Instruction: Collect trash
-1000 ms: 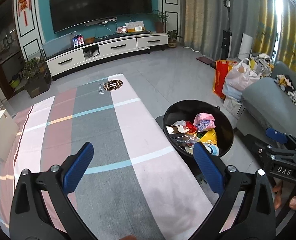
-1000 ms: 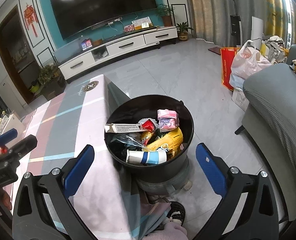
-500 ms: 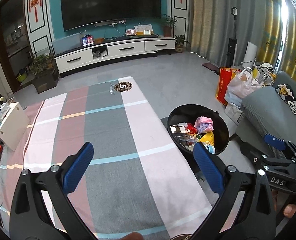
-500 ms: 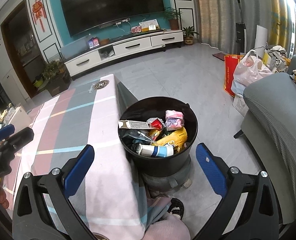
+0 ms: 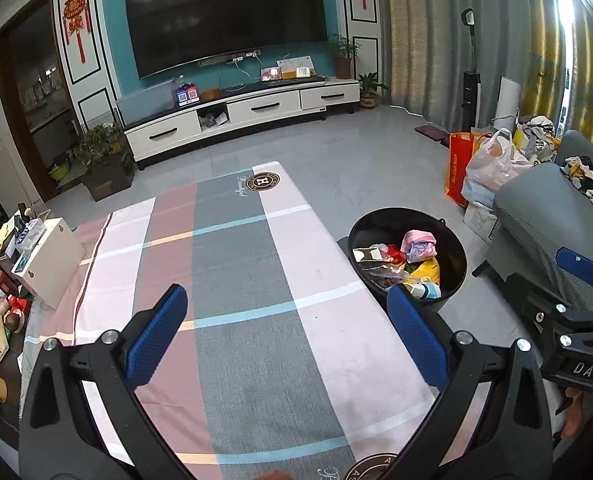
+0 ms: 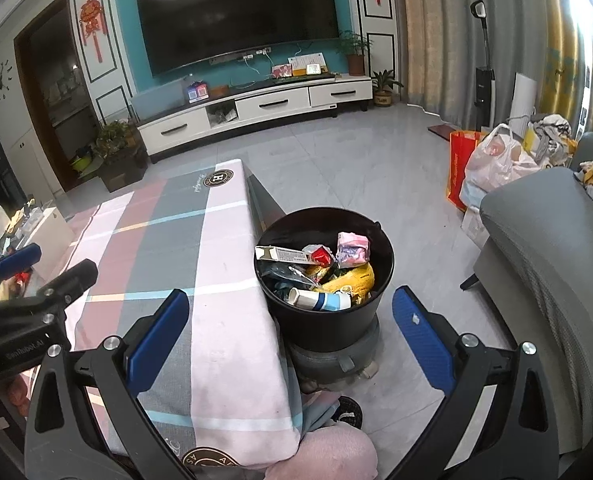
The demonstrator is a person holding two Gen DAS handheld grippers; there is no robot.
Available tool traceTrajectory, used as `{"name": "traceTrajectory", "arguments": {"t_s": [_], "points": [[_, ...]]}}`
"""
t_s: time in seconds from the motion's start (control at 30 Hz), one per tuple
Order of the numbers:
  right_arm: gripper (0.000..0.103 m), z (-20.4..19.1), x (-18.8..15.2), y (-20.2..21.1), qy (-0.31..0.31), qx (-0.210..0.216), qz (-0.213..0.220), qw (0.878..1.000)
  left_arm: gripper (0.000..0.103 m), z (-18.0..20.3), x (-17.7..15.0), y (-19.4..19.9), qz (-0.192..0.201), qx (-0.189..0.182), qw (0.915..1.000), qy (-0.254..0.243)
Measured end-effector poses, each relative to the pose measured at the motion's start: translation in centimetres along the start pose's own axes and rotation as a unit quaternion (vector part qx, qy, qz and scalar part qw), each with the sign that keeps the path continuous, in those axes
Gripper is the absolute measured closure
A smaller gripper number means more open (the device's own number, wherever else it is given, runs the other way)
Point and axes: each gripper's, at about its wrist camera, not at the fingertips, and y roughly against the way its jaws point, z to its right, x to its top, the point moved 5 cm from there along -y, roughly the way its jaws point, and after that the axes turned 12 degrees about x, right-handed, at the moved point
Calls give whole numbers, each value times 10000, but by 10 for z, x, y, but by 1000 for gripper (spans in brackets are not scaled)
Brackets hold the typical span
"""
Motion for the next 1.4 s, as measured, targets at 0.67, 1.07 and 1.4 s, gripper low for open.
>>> {"name": "traceTrajectory", "arguments": {"t_s": [0.67, 1.07, 1.4], "points": [[4, 5, -4, -6, -118, -38, -83, 9999, 3, 1, -5, -10, -149, 5, 9999, -29], [4, 6, -5, -8, -120, -34, -94, 9999, 3, 1, -6, -11, -152, 9, 9999, -44], [4, 6, -9, -11, -112, -10, -86, 9999, 3, 2, -10, -14, -184, 15, 9998, -27]]}}
